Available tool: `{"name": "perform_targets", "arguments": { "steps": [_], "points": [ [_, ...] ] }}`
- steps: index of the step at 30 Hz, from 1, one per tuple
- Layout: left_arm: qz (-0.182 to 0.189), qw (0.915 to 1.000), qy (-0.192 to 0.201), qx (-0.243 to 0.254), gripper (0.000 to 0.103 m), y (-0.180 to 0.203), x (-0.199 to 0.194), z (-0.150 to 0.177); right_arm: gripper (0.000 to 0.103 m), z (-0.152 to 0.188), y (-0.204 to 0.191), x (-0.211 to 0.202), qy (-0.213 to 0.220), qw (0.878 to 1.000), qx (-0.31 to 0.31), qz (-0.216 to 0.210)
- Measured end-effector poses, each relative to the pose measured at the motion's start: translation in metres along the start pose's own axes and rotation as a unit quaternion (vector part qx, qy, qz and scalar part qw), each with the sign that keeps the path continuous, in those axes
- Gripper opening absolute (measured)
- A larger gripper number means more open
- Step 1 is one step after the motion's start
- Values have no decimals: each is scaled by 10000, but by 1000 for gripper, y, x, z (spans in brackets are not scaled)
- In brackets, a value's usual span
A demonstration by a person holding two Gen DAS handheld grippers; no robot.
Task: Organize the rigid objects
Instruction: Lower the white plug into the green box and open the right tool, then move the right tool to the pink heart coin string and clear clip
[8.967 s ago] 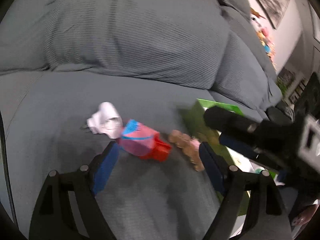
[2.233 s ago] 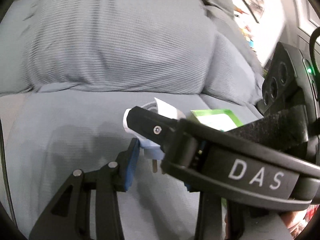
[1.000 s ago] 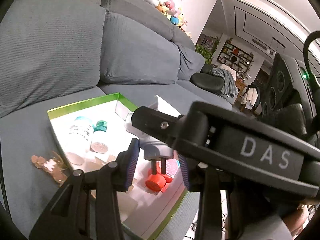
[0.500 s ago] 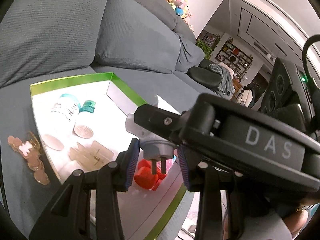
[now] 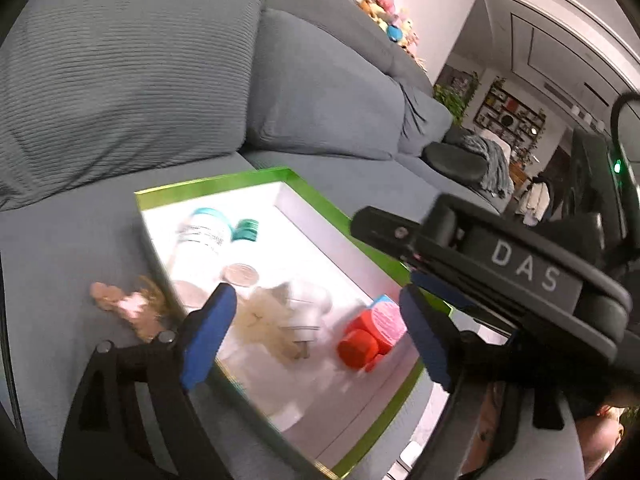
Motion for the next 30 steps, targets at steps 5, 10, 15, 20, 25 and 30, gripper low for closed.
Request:
{"name": "perform_targets", "arguments": {
  "steps": [5, 10, 15, 20, 25, 30],
  "points": [
    [-747, 9972, 20, 75, 85, -20, -9, 0, 84, 2, -10, 3, -103, 9997, -201, 133],
    [-1353, 9907, -30, 174, 86, -44, -9, 4, 84, 3, -16, 8, -120, 9990, -301, 322],
    [-1564, 9868, -426, -51, 86, -71, 4, 14, 84, 3, -19, 12, -129, 9992, -278, 268],
    [-1313, 9874, -807, -368, 86, -84, 25, 25, 84, 7, -24, 18, -208, 9991, -292, 241],
    [-874, 9865, -973, -980, 89, -93, 38, 25, 84, 11, -27, 22, -308, 9987, -352, 203],
    [-704, 9828, -1109, -1295, 96, -101, 46, 27, 84, 12, -25, 22, -323, 9982, -371, 332]
  ]
}}
Point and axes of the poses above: each gripper's, at about its wrist camera, not at the fingertips, and x roughly the way its jaws point, y to its right, z to its underside, the point moved 3 cm from there along x, roughly the way its jaws point, and after that the axes turned 15 degrees about -z, right-handed, at the moved point
